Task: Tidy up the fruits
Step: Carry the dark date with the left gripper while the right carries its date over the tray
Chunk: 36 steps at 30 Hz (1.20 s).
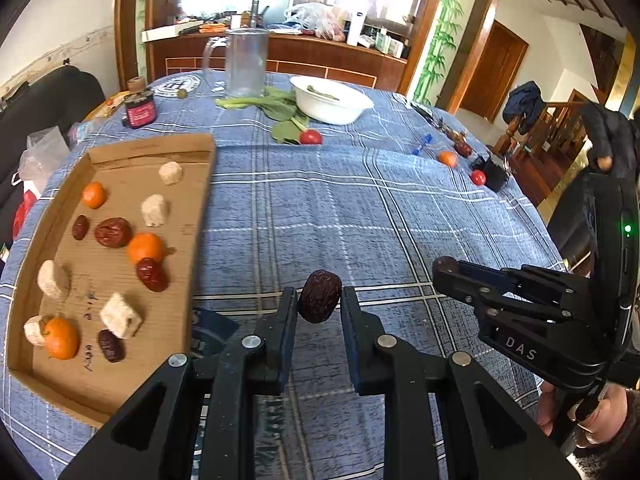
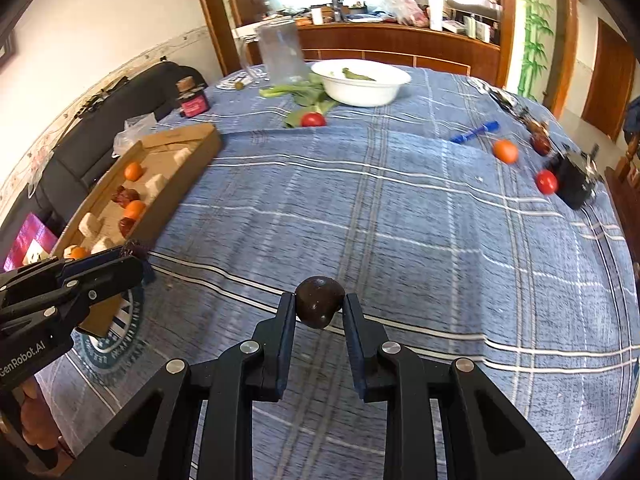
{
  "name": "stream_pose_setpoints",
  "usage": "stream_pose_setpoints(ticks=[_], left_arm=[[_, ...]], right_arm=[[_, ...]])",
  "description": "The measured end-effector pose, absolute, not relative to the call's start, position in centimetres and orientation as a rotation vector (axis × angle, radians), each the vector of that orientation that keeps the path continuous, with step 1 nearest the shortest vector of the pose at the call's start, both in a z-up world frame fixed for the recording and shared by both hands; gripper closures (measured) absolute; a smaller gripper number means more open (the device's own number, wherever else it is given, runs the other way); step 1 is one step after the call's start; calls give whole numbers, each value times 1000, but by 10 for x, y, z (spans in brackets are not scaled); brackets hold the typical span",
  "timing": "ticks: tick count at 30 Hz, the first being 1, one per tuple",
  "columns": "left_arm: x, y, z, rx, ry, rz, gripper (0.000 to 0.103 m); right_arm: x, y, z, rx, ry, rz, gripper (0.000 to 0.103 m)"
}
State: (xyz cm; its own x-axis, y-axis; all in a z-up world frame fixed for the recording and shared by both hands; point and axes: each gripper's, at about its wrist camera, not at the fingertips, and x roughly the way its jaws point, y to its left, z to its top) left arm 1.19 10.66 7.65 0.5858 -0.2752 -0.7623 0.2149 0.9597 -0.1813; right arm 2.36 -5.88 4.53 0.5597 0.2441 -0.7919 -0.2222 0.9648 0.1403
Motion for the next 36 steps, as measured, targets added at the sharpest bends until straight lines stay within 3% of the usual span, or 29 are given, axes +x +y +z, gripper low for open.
stream_pose_setpoints(ticks=[22,36], left_arm=[[11,256,79,-161,875,-27,82],[47,286,49,-170,941,21,82]], right_arm=[[58,87,69,-96,889,524,77],[113,146,59,-179,885,551,77]])
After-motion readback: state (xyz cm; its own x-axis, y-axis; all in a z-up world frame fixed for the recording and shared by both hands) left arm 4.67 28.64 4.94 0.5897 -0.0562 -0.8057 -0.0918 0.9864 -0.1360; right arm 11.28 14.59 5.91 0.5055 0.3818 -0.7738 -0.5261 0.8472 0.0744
